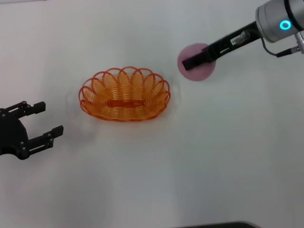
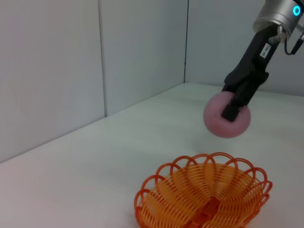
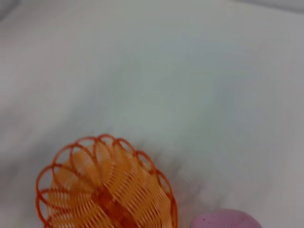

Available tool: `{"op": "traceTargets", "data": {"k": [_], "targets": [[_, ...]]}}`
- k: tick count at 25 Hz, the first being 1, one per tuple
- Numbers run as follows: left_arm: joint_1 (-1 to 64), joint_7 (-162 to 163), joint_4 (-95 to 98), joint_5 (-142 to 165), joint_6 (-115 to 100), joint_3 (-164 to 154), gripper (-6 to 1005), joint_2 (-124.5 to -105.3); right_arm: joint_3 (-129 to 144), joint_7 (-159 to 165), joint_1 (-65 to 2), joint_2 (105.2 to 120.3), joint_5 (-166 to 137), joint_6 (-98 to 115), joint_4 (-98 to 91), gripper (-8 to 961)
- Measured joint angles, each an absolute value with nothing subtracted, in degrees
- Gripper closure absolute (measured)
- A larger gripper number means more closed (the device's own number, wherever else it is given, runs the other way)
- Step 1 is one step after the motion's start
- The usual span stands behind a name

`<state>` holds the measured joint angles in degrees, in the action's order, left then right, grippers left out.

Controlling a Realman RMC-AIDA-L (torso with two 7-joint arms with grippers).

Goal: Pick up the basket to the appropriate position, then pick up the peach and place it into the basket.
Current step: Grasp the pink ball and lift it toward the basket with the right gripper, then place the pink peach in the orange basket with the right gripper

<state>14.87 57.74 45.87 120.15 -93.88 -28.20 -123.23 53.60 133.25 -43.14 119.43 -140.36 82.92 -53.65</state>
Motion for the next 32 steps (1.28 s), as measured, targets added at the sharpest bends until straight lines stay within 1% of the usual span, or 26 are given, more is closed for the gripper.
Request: {"op": "traceTargets", "data": {"k": [17,32], "targets": [[15.2,57.7,45.9,120.1,-91.4,-28.6,279,-123.49,56.1,130.2,-44.9,119.77,-130.5,82.8,-50.6,408],[15.3,57.7,45.9,120.2,-90.5,-28.6,279,-123.25,60.7,129.2,-47.8,120.03,-128.1,80.3,-45.2,386]]}}
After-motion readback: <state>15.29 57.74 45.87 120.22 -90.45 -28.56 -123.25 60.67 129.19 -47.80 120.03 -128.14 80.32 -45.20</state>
